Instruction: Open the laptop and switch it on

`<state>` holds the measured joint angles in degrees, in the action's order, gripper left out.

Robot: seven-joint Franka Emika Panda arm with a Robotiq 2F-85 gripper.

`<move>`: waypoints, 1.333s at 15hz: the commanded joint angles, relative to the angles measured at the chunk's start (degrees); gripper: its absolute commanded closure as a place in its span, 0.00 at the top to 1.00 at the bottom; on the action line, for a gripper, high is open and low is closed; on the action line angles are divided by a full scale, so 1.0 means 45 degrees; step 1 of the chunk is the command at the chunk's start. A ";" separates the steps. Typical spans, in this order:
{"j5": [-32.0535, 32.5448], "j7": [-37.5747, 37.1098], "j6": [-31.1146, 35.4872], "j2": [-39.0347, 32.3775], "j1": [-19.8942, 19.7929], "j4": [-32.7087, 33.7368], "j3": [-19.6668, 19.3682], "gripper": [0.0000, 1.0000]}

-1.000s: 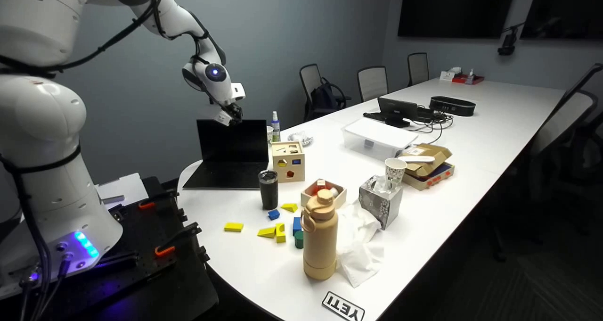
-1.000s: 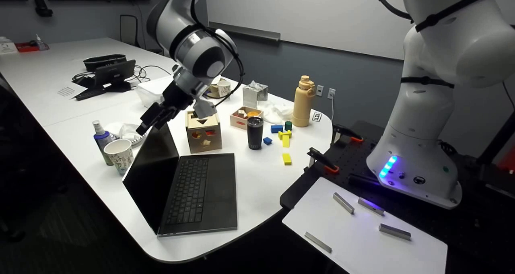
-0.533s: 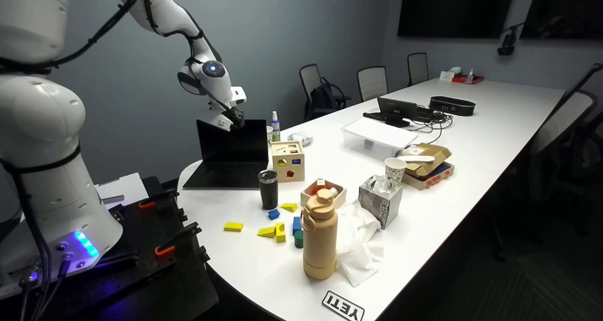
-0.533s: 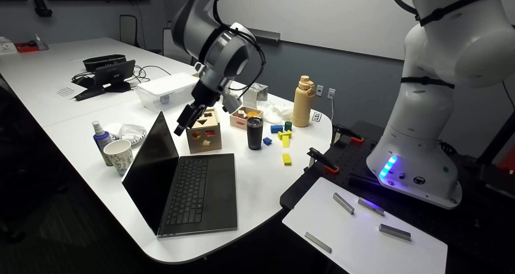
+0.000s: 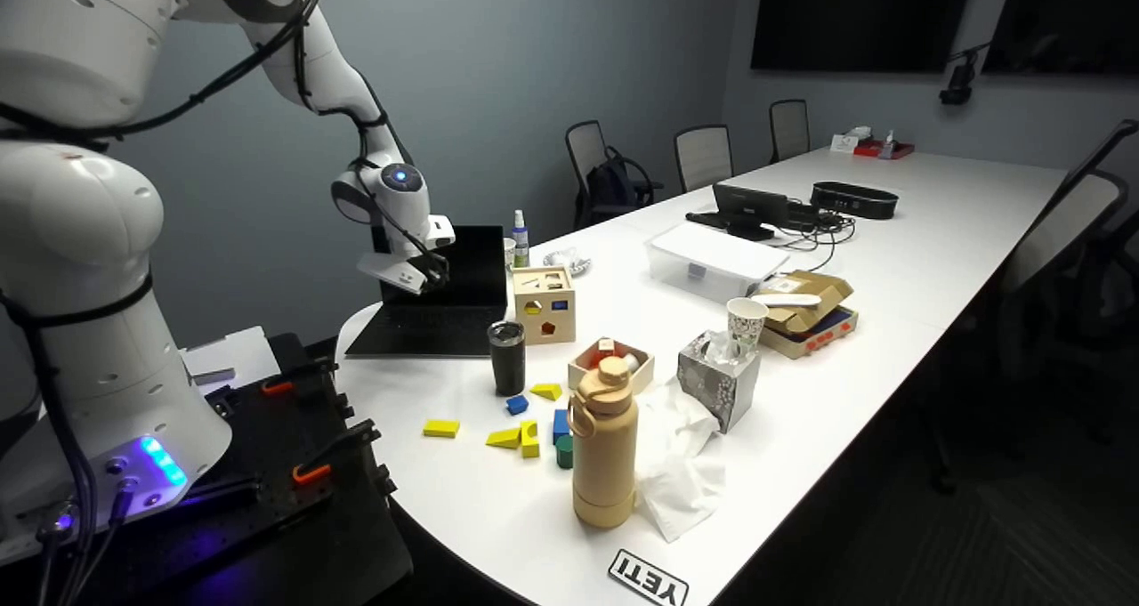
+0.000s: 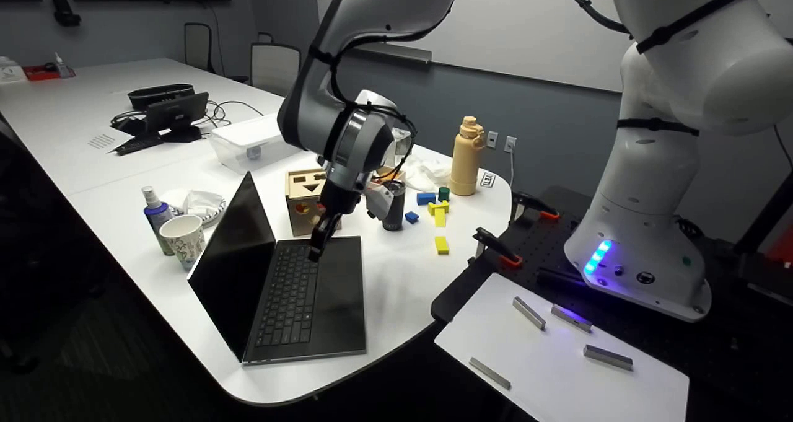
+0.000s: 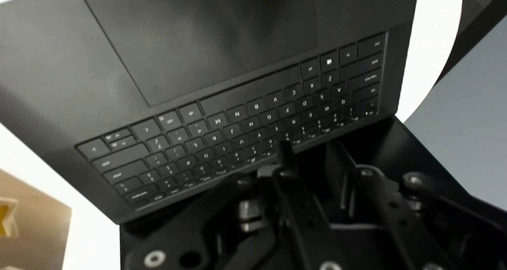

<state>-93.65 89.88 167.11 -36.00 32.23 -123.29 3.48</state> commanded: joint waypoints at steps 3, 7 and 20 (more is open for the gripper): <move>-0.0338 0.0346 0.0608 -0.1742 0.0418 0.1564 -0.0005 0.00; -0.0383 0.0366 0.0868 -0.2756 0.0514 0.2542 -0.0075 0.00; -0.0268 0.0338 0.1326 -0.4267 0.0519 0.4059 -0.0144 0.00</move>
<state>-94.09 90.87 170.93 -54.44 33.69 -106.61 3.20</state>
